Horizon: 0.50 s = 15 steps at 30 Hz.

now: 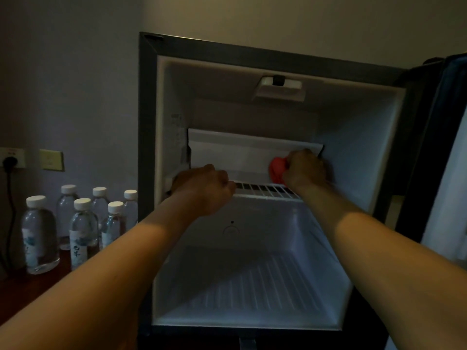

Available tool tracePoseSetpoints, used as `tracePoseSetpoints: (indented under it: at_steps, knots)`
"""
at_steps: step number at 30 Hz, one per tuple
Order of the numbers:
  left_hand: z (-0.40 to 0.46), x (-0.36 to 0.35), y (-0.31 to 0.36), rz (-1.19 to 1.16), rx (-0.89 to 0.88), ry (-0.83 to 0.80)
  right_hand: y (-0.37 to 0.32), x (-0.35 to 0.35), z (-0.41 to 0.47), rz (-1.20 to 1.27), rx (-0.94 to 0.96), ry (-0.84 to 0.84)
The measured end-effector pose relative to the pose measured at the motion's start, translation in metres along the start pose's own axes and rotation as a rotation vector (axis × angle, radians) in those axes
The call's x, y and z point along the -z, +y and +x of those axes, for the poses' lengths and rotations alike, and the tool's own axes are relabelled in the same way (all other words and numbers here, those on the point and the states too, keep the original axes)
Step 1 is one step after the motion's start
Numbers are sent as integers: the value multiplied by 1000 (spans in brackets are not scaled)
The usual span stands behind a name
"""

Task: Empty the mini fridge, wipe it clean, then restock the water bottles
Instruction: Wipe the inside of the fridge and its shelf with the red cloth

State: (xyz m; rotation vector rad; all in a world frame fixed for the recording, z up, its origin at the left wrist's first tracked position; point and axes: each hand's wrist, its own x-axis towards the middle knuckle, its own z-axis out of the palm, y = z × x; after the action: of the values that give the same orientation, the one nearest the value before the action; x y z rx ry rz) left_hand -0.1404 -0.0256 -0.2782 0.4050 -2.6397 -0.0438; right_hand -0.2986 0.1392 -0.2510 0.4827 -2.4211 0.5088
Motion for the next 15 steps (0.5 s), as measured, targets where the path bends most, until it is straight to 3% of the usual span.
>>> tracePoseSetpoints:
  at_steps: [5,15]
  knots:
    - [0,0,-1,-14,-10,-6,-12,-5,1,-87,-10,14]
    - [4,-3,-3,12,0,6,-40,-10,-3,-189,158,10]
